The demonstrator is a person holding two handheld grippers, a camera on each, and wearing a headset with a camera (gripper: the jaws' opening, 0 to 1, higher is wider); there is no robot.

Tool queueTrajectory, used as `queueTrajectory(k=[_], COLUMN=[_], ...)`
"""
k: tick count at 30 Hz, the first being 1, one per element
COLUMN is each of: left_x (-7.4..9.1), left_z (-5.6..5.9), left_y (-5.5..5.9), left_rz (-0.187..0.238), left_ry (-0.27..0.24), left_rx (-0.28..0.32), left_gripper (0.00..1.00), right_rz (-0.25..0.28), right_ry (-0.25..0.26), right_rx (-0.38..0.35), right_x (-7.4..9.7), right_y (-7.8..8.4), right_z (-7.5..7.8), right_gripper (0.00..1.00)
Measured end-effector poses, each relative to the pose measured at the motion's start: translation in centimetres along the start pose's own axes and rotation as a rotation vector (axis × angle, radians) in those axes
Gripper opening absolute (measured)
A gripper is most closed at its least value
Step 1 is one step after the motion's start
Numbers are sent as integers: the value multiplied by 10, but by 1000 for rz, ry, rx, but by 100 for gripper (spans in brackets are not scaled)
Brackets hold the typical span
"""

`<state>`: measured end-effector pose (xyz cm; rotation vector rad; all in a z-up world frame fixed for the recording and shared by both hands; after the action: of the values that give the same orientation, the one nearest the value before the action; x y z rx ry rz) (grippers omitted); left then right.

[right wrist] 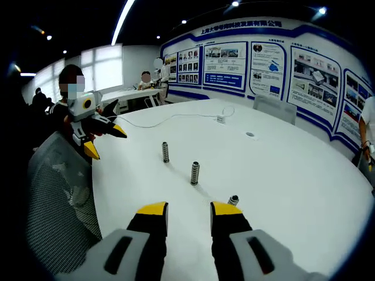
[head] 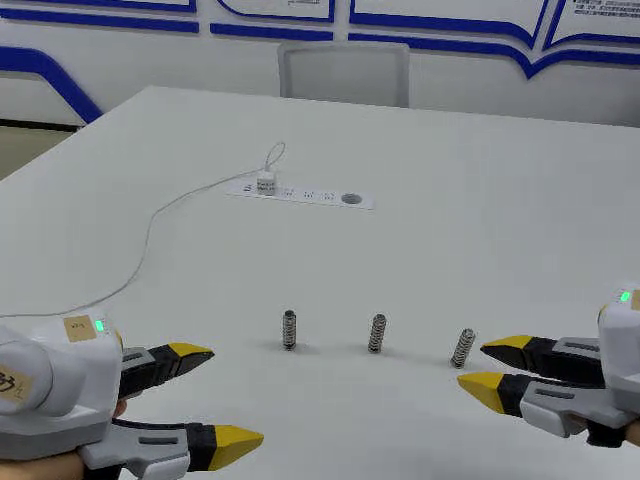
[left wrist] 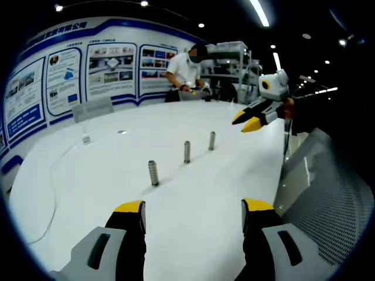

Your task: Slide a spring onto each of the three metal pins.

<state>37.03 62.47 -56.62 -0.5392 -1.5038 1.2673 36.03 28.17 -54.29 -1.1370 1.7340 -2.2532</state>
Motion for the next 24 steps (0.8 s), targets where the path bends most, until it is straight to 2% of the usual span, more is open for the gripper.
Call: queueTrajectory(k=[7, 11, 13, 20, 24], left_x=[-1, -1, -2, -2, -1], left_z=[0, 0, 0, -1, -2], left_y=[0, 0, 0, 0, -1], left_rz=[-7, -8, -8, -1, 6], left_ry=[-4, -1, -1, -7, -14], left_rx=[-8, -8, -8, -5, -4], left_gripper=[69, 69, 69, 70, 70], right_rz=[19, 59, 62, 84, 82], right_ry=[29, 41, 46, 50, 53], right_rx=[-17, -33, -43, -41, -47], right_x=[10, 15, 16, 16, 16], right_y=[14, 18, 21, 22, 23], right_z=[7, 12, 14, 15, 16], right_gripper=[38, 45, 50, 58, 60])
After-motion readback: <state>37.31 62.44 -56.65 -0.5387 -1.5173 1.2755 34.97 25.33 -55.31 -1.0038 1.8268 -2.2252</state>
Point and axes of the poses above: the centre of the closed fingertips' face, and the gripper's own axes: x roughly backward along the fingers, z roughly to its right, y roughly out of its underside, the point moved 9 cm from there along x, roughly backward along the fingers, and after that the axes turned 6 degrees about y, right-handed, at the moved point
